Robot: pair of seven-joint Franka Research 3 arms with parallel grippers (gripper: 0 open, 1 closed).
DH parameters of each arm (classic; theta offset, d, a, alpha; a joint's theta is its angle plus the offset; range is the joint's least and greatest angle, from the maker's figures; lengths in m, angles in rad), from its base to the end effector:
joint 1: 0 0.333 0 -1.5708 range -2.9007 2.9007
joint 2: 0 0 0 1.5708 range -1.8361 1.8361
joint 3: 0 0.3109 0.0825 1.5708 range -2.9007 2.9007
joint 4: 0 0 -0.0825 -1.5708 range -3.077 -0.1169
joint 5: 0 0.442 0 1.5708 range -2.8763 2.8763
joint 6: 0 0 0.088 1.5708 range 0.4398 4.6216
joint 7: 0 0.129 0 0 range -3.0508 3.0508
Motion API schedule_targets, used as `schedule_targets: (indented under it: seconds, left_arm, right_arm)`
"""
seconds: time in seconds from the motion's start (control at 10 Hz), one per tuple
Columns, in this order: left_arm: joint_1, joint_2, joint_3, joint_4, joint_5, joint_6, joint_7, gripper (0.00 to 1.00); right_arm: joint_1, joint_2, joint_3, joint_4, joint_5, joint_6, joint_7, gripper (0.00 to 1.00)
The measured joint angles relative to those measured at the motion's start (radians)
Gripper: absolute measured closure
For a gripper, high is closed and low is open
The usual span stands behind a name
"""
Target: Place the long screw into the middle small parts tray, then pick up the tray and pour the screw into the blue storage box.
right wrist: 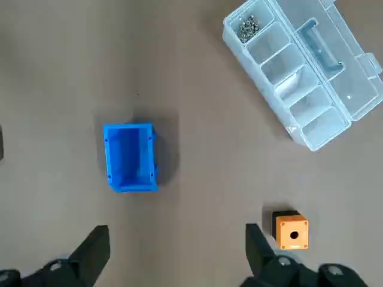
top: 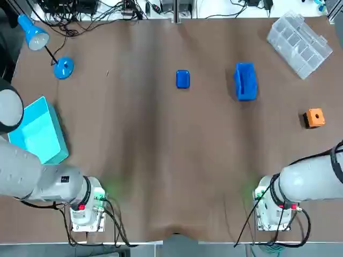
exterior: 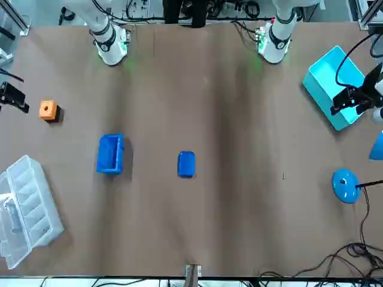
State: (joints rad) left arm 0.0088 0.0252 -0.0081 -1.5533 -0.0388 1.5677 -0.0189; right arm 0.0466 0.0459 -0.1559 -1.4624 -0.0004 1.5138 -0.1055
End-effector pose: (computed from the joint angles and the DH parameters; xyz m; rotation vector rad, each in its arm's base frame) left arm 0.6195 -0.0045 0.5910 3.1025 0.0305 -0.0173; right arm 0.6177 -0.0657 0.6216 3.1335 -0.0057 0.0082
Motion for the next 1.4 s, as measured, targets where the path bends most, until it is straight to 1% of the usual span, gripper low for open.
schedule_targets:
  seconds: [0.5, 0.7, 0.9, 1.0, 1.1, 1.4]
  left_arm:
    - [0.001, 0.005, 0.002, -0.002, 0.000, -0.002, 0.000, 0.05]
    - [0.000, 0.013, 0.002, -0.019, 0.000, 0.008, 0.000, 0.06]
    - [0.000, 0.031, 0.001, -0.088, 0.000, 0.100, 0.001, 0.04]
    - [-0.001, 0.047, 0.001, -0.125, 0.000, 0.147, 0.003, 0.00]
    - [-0.001, 0.072, 0.001, -0.152, 0.000, 0.185, 0.020, 0.01]
    - [-0.001, 0.172, 0.002, -0.185, 0.000, 0.287, 0.051, 0.00]
  right_arm:
    - [0.001, 0.000, 0.000, -0.001, 0.000, 0.000, 0.000, 0.00]
    - [0.001, 0.000, 0.000, -0.001, 0.000, 0.000, 0.000, 0.00]
    - [0.001, 0.000, 0.001, -0.002, 0.000, 0.001, 0.000, 0.00]
    - [0.001, 0.001, 0.001, -0.002, 0.000, 0.001, 0.000, 0.00]
    - [0.003, 0.001, 0.001, -0.002, 0.001, 0.002, 0.000, 0.00]
    - [0.011, 0.001, 0.002, -0.003, 0.000, 0.003, 0.000, 0.00]
